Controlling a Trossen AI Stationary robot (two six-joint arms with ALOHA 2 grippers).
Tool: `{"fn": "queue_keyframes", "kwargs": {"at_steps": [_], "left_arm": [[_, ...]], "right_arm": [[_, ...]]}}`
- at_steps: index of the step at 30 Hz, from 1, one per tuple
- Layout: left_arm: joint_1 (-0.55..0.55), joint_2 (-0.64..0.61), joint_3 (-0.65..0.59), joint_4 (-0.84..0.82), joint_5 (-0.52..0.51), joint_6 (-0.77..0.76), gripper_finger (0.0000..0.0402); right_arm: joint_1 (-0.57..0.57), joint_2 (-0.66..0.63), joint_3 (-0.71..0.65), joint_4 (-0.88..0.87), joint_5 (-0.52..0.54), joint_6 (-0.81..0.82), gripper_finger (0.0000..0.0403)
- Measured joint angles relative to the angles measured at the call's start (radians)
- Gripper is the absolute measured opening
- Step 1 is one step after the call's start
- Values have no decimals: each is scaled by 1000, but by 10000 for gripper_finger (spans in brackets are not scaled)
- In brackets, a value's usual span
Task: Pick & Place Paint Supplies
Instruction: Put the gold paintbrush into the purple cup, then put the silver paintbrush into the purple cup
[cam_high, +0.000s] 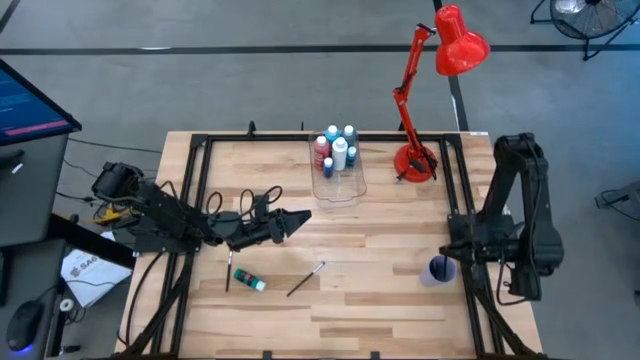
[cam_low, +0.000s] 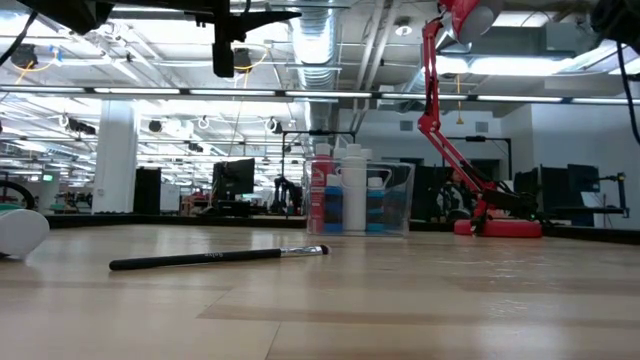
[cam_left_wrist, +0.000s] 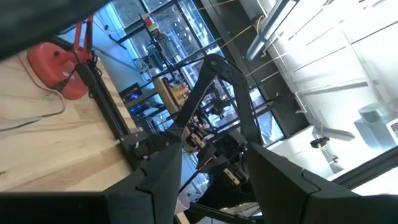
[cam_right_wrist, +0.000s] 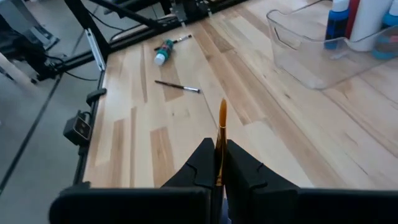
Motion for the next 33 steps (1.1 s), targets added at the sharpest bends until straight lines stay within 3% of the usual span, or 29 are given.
{"fn": "queue_keyframes", "kwargs": {"at_steps": [9, 18, 24, 33], "left_arm": [[-4, 0, 0, 0, 0, -10, 175], [-5, 0, 0, 0, 0, -18, 175], [-7, 0, 0, 0, 0, -18, 175], [-7, 0, 0, 0, 0, -18, 175]], "right_arm": [[0, 48, -3, 4, -70, 0, 16], [0, 46, -75, 137, -73, 0, 10], [0, 45, -76, 156, -73, -1, 35], [11, 45, -76, 169, -82, 0, 27]]}}
